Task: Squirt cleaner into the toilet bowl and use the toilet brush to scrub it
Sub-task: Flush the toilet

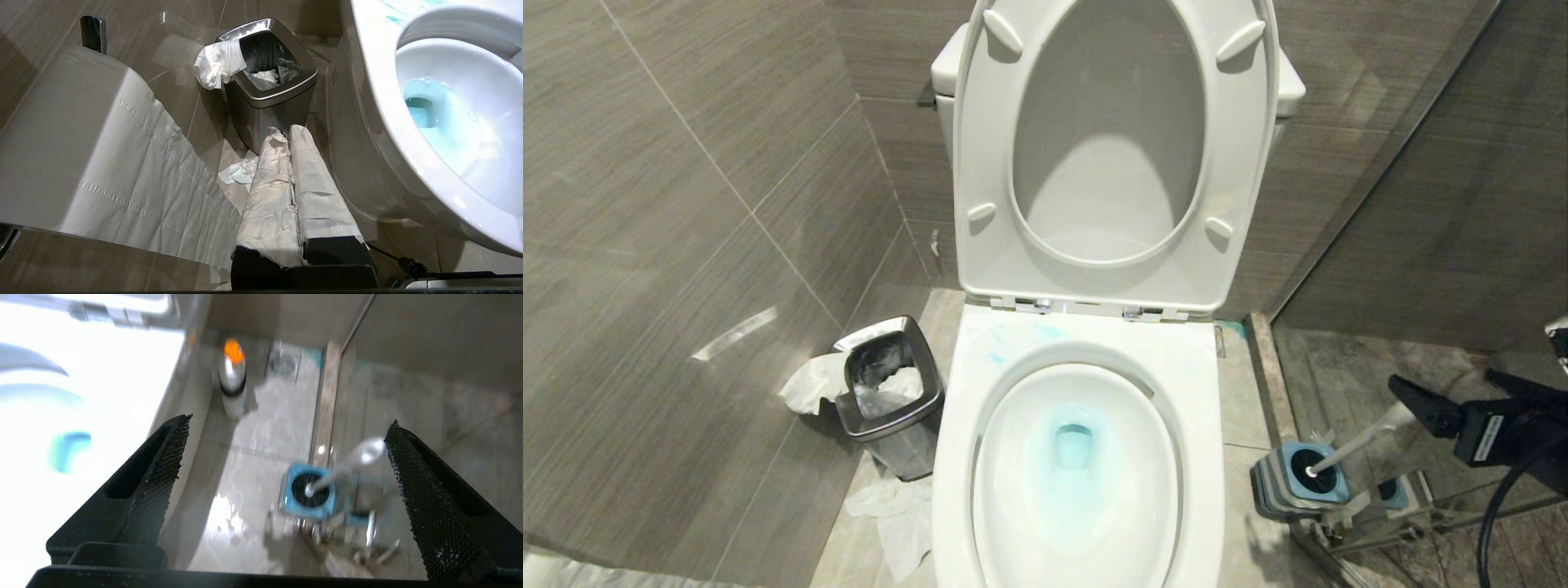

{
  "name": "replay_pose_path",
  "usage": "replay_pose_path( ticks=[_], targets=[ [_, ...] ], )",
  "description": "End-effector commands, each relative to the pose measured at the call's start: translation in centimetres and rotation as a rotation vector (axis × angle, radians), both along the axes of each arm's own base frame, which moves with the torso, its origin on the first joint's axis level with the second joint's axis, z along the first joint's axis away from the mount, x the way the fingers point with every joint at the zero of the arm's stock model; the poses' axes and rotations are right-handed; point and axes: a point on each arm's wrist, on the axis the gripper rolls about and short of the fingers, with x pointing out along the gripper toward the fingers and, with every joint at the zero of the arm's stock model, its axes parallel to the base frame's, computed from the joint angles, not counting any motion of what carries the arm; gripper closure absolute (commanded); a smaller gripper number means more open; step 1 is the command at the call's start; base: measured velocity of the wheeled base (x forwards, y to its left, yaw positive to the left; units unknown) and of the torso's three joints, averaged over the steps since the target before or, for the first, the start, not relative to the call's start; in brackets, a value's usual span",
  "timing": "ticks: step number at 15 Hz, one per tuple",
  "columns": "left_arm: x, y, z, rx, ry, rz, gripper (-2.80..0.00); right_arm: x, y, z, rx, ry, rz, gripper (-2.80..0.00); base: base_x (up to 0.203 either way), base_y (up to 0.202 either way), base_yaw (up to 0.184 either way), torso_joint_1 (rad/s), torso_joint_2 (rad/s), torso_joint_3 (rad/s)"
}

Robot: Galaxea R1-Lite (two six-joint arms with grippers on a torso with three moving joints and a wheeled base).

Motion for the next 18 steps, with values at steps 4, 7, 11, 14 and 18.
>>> replay_pose_path(
  ticks=[4, 7, 11, 14, 18],
  targets=[
    [0.0, 0.0, 0.0, 0.000, 0.000, -0.001, 0.00, -0.8, 0.0, 3.9, -0.020, -0.180, 0.008, -2.80, 0.000, 0.000, 0.000, 0.000, 0.00, 0.000],
    [0.0, 0.0, 0.0, 0.000, 0.000, -0.001, 0.00, -1.8, 0.0, 4.6, -0.031, -0.219, 0.008, -2.80, 0.000, 0.000, 0.000, 0.000, 0.00, 0.000],
    [0.0, 0.0, 0.0, 0.000, 0.000, -0.001, 0.00, -2.4, 0.1, 4.6, -0.032, -0.219, 0.007, -2.80, 0.000, 0.000, 0.000, 0.000, 0.00, 0.000],
    [0.0, 0.0, 0.0, 0.000, 0.000, -0.001, 0.00, -2.5, 0.1, 4.7, -0.030, -0.224, 0.006, -2.80, 0.000, 0.000, 0.000, 0.000, 0.00, 0.000],
    [0.0, 0.0, 0.0, 0.000, 0.000, -0.001, 0.00, -2.5, 0.1, 4.7, -0.030, -0.223, 0.006, -2.80, 0.000, 0.000, 0.000, 0.000, 0.00, 0.000]
  ],
)
